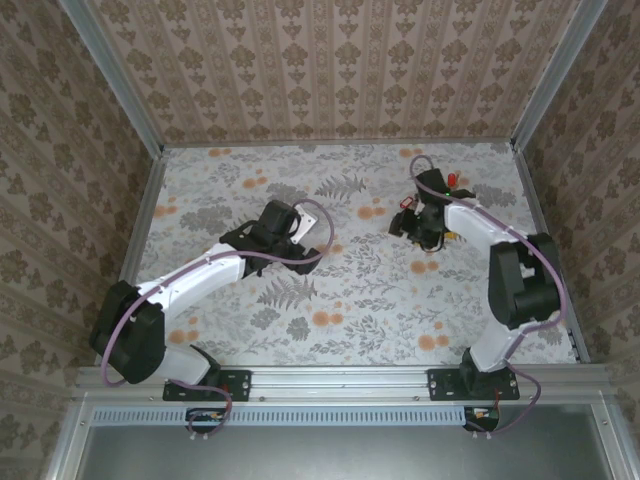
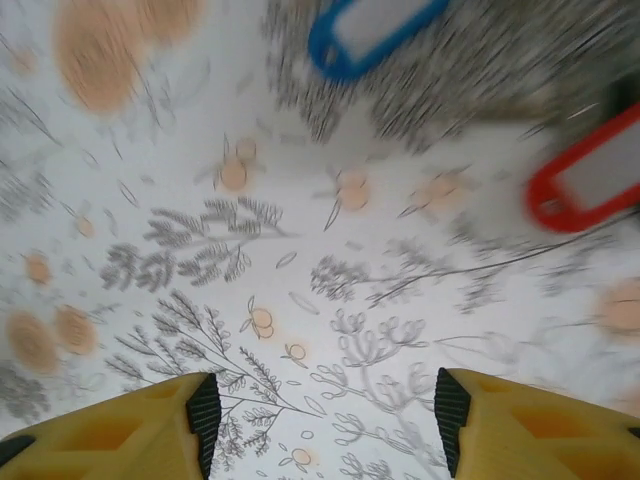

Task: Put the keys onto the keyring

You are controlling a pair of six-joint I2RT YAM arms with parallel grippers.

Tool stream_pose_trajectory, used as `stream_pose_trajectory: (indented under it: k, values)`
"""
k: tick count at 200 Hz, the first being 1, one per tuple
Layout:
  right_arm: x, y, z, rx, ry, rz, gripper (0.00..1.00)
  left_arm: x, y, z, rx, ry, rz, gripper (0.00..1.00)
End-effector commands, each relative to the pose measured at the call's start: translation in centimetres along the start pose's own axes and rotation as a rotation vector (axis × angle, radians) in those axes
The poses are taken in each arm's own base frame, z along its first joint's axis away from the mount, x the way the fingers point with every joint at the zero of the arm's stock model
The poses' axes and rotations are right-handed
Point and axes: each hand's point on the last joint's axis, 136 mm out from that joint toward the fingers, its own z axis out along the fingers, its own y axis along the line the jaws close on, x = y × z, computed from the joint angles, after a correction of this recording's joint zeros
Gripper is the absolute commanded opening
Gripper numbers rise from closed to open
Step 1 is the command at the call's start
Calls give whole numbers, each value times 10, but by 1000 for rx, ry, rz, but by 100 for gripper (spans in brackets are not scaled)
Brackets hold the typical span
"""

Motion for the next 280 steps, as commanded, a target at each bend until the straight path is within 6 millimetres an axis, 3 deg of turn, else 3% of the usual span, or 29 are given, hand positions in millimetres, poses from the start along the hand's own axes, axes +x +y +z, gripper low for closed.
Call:
stream_pose_trajectory:
  k: [1, 18, 35, 56, 65, 101, 175, 280]
  values:
    - [-36, -62, -36, 122, -109, 121, 56, 1, -4, -2, -1, 12, 40, 100]
    - [-50, -99, -44, 140, -138, 294, 46, 0, -4, -3, -9, 5, 42, 100]
    - [-63, -121, -49, 125, -190, 467, 44, -1, -1, -4, -29, -7, 40, 100]
    - [-76, -129, -46, 39, -223, 665, 44, -2, -1, -6, -35, -24, 41, 100]
    - [-91, -129, -43, -37, -252, 731, 44, -2, -2, -6, -36, -27, 42, 100]
    - [-121, -137, -30, -144, -241, 834, 38, 1, -3, -3, -43, -28, 67, 100]
    - [-106, -143, 20, -147, -100, 893, 34, -6, -17, -7, 22, -76, 50, 100]
    - [-90, -151, 40, -130, -84, 989, 31, -3, -24, -3, 59, -68, 53, 100]
